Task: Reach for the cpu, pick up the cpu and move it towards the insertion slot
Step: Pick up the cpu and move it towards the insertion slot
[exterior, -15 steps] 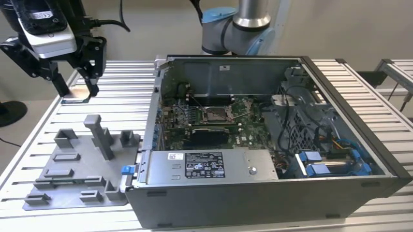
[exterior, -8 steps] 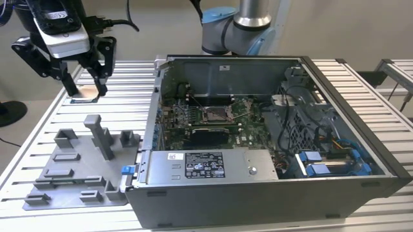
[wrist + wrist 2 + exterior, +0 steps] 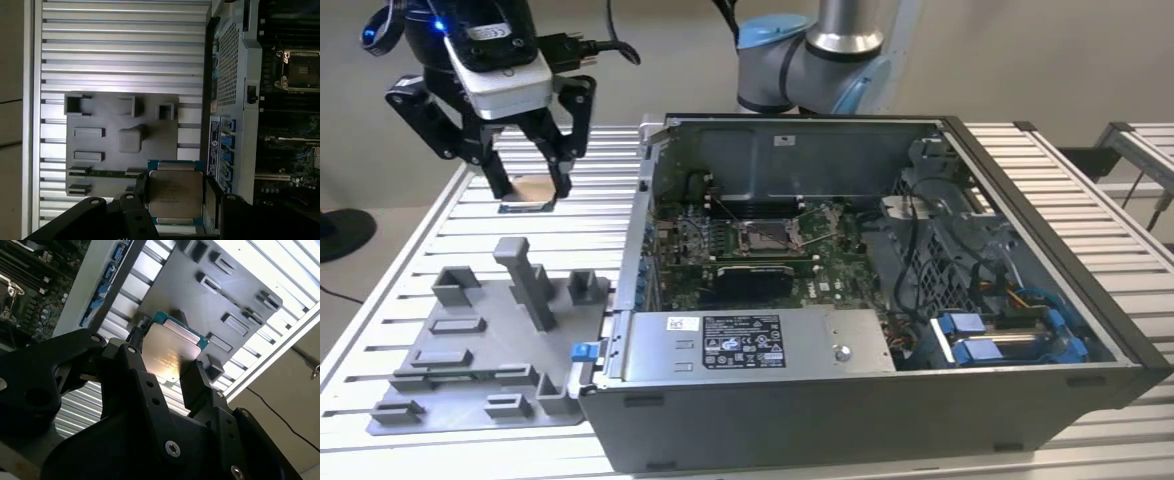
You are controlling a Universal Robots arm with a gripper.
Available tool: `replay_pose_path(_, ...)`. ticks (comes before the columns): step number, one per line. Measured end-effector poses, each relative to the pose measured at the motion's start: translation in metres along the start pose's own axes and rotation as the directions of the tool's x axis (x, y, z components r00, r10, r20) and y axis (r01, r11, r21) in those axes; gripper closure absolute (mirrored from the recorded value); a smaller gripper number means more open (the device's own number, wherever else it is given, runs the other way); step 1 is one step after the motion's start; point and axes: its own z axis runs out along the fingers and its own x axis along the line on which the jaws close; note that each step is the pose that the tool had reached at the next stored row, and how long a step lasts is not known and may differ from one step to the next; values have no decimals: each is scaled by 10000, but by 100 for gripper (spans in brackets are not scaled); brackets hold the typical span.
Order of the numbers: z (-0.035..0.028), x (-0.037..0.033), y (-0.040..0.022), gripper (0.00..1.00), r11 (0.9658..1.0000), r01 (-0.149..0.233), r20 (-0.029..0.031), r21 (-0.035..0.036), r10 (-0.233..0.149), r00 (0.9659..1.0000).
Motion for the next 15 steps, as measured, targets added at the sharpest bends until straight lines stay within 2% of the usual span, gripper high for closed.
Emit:
replay_pose_path(8,-2,-318,-4,100,10000,0,0,0,0,10000)
replay_pose_path(15,-5,-634,-8,100,10000,0,-1,1,0,10000)
